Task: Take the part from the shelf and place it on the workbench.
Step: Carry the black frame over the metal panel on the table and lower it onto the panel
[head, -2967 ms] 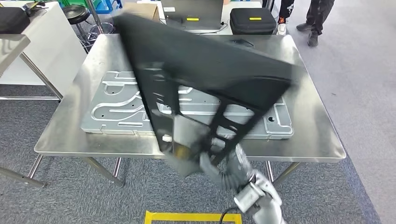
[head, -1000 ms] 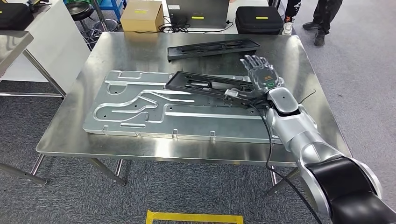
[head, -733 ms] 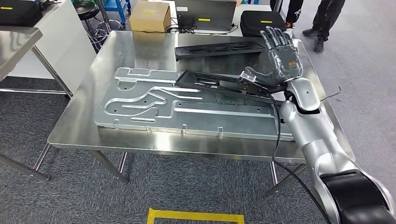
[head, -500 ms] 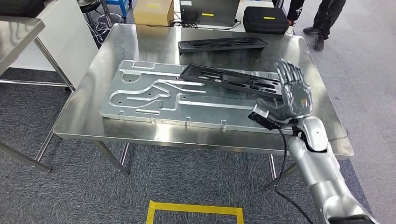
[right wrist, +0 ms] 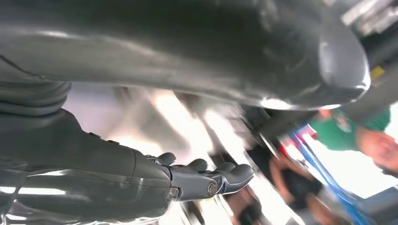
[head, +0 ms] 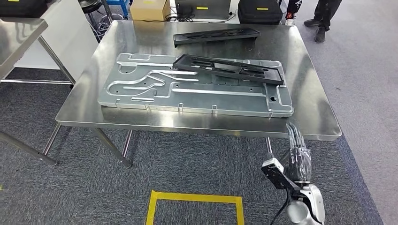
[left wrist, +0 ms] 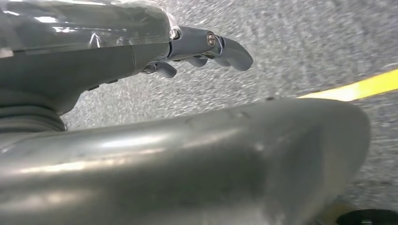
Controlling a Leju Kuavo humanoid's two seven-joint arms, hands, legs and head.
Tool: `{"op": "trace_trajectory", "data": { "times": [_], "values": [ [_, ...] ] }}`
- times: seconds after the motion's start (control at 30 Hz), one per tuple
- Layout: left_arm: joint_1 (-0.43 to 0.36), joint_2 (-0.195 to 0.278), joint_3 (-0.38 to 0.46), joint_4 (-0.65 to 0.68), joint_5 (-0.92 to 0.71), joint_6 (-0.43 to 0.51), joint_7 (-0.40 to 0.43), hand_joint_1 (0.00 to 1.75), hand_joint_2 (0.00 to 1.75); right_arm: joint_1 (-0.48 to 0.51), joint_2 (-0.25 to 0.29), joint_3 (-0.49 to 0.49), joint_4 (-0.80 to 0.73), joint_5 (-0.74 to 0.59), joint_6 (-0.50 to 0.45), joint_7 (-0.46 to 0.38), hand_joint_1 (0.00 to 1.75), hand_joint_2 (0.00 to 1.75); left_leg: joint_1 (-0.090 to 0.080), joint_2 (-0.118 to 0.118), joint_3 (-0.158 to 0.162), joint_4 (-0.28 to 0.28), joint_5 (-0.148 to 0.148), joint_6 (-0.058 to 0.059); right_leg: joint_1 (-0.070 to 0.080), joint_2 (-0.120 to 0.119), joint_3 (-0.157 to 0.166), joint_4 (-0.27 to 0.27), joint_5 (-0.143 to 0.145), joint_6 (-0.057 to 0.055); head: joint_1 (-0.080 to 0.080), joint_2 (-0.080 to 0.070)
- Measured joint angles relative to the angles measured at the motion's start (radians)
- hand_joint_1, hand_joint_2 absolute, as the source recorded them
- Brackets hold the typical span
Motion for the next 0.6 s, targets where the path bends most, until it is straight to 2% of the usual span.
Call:
{"op": "trace_trajectory", "data": {
  "times": [0.03, 0.07, 0.1, 0.13, 0.17, 0.23, 0.27, 0.3, 0.33, 0.37, 0.4, 0.43, 0.47, 0.5, 0.53, 0.57, 0.6],
  "values": [
    [0.0, 0.0, 0.0, 0.0, -0.005, 0.002, 0.002, 0.0, 0.0, 0.015, 0.029, -0.025, 0.018, -0.036, 0.015, -0.011, 0.0, 0.0, 0.001, 0.0, 0.049, -0.052, 0.026, 0.0, 0.0, 0.0, -0.016, 0.005, 0.009, 0.003, 0.0, 0.0],
    [-0.002, 0.0, 0.0, 0.0, -0.011, 0.003, 0.006, 0.0, 0.0, 0.023, 0.057, -0.056, 0.05, -0.064, 0.03, -0.019, 0.0, 0.0, 0.001, -0.002, 0.108, -0.128, 0.034, 0.002, 0.001, 0.001, -0.029, 0.011, 0.018, 0.007, 0.0, 0.0],
    [-0.004, 0.0, 0.0, 0.0, -0.017, 0.004, 0.009, 0.0, 0.0, 0.021, 0.082, -0.095, 0.107, -0.091, 0.045, -0.027, 0.0, 0.0, -0.001, -0.003, 0.161, -0.2, 0.03, 0.008, 0.002, 0.002, -0.038, 0.015, 0.026, 0.012, 0.0, 0.0],
    [-0.007, 0.0, 0.0, 0.0, -0.023, 0.005, 0.012, 0.0, 0.0, 0.011, 0.101, -0.14, 0.189, -0.12, 0.063, -0.033, 0.0, 0.0, -0.003, -0.004, 0.197, -0.257, 0.018, 0.014, 0.003, 0.003, -0.042, 0.017, 0.035, 0.018, 0.0, 0.0],
    [-0.009, -0.001, -0.001, 0.0, -0.027, 0.005, 0.014, 0.0, 0.0, -0.005, 0.112, -0.188, 0.289, -0.154, 0.085, -0.035, 0.0, 0.0, -0.006, -0.005, 0.213, -0.287, 0.007, 0.022, 0.004, 0.004, -0.042, 0.016, 0.045, 0.024, 0.0, 0.0],
    [-0.011, -0.003, -0.004, 0.0, -0.035, 0.005, 0.014, 0.0, 0.0, -0.035, 0.124, -0.29, 0.519, -0.218, 0.128, 0.007, 0.0, 0.0, -0.007, -0.004, 0.205, -0.297, 0.021, 0.04, 0.001, 0.004, -0.041, 0.01, 0.059, 0.037, 0.0, 0.0],
    [-0.011, -0.004, -0.005, 0.0, -0.037, 0.005, 0.014, 0.0, 0.0, -0.041, 0.128, -0.337, 0.624, -0.238, 0.145, 0.057, 0.0, 0.0, -0.007, -0.003, 0.196, -0.297, 0.033, 0.049, -0.002, 0.005, -0.046, 0.017, 0.043, 0.044, 0.0, 0.0],
    [-0.011, -0.004, -0.006, 0.0, -0.04, 0.006, 0.013, 0.0, 0.0, -0.041, 0.134, -0.378, 0.716, -0.249, 0.159, 0.12, 0.0, 0.0, -0.005, -0.002, 0.183, -0.299, 0.046, 0.057, -0.004, 0.007, -0.056, 0.042, 0.005, 0.049, 0.0, 0.0],
    [-0.011, -0.005, -0.007, 0.0, -0.042, 0.007, 0.011, 0.0, 0.0, -0.04, 0.141, -0.412, 0.796, -0.249, 0.169, 0.188, 0.0, 0.0, -0.004, 0.0, 0.168, -0.3, 0.06, 0.063, -0.006, 0.009, -0.07, 0.087, -0.052, 0.053, 0.0, 0.0],
    [-0.011, -0.005, -0.009, 0.0, -0.044, 0.007, 0.009, 0.0, 0.0, -0.04, 0.149, -0.438, 0.861, -0.243, 0.177, 0.253, 0.0, 0.0, -0.005, 0.001, 0.152, -0.299, 0.073, 0.065, -0.006, 0.01, -0.087, 0.148, -0.114, 0.056, 0.0, 0.0],
    [-0.01, -0.005, -0.01, 0.0, -0.046, 0.008, 0.006, 0.0, 0.0, -0.041, 0.158, -0.457, 0.916, -0.231, 0.182, 0.318, 0.0, 0.0, -0.006, 0.004, 0.134, -0.298, 0.086, 0.066, -0.006, 0.011, -0.101, 0.216, -0.16, 0.058, 0.0, 0.0],
    [-0.01, -0.005, -0.011, 0.0, -0.048, 0.008, 0.005, 0.0, 0.0, -0.044, 0.168, -0.469, 0.961, -0.213, 0.185, 0.38, 0.0, 0.0, -0.007, 0.008, 0.116, -0.295, 0.099, 0.065, -0.006, 0.011, -0.107, 0.274, -0.179, 0.06, 0.0, 0.0],
    [-0.01, -0.005, -0.012, 0.0, -0.05, 0.008, 0.004, 0.0, 0.0, -0.046, 0.178, -0.475, 0.998, -0.196, 0.187, 0.438, 0.0, 0.0, -0.007, 0.014, 0.097, -0.291, 0.11, 0.063, -0.007, 0.011, -0.1, 0.305, -0.169, 0.061, 0.0, 0.0],
    [-0.011, -0.005, -0.012, 0.0, -0.053, 0.008, 0.006, 0.0, 0.0, -0.048, 0.186, -0.478, 1.026, -0.183, 0.187, 0.484, 0.0, 0.0, -0.007, 0.022, 0.078, -0.286, 0.12, 0.061, -0.008, 0.01, -0.077, 0.306, -0.142, 0.062, 0.0, 0.0],
    [-0.011, -0.005, -0.013, 0.0, -0.055, 0.008, 0.009, 0.0, 0.0, -0.05, 0.194, -0.48, 1.052, -0.174, 0.188, 0.519, 0.0, 0.0, -0.007, 0.028, 0.061, -0.28, 0.128, 0.058, -0.01, 0.006, -0.035, 0.271, -0.112, 0.062, 0.0, 0.0],
    [-0.011, -0.005, -0.013, 0.0, -0.057, 0.008, 0.014, 0.0, 0.0, -0.055, 0.201, -0.483, 1.072, -0.169, 0.188, 0.541, 0.0, 0.0, -0.007, 0.034, 0.047, -0.273, 0.135, 0.054, -0.011, -0.004, 0.024, 0.207, -0.098, 0.062, 0.0, 0.0],
    [-0.011, -0.005, -0.013, -0.001, -0.059, 0.008, 0.018, 0.0, 0.0, -0.061, 0.206, -0.485, 1.087, -0.166, 0.188, 0.548, 0.0, 0.0, -0.008, 0.04, 0.036, -0.266, 0.14, 0.049, -0.01, -0.015, 0.083, 0.13, -0.104, 0.059, 0.0, 0.0]
  ]
}}
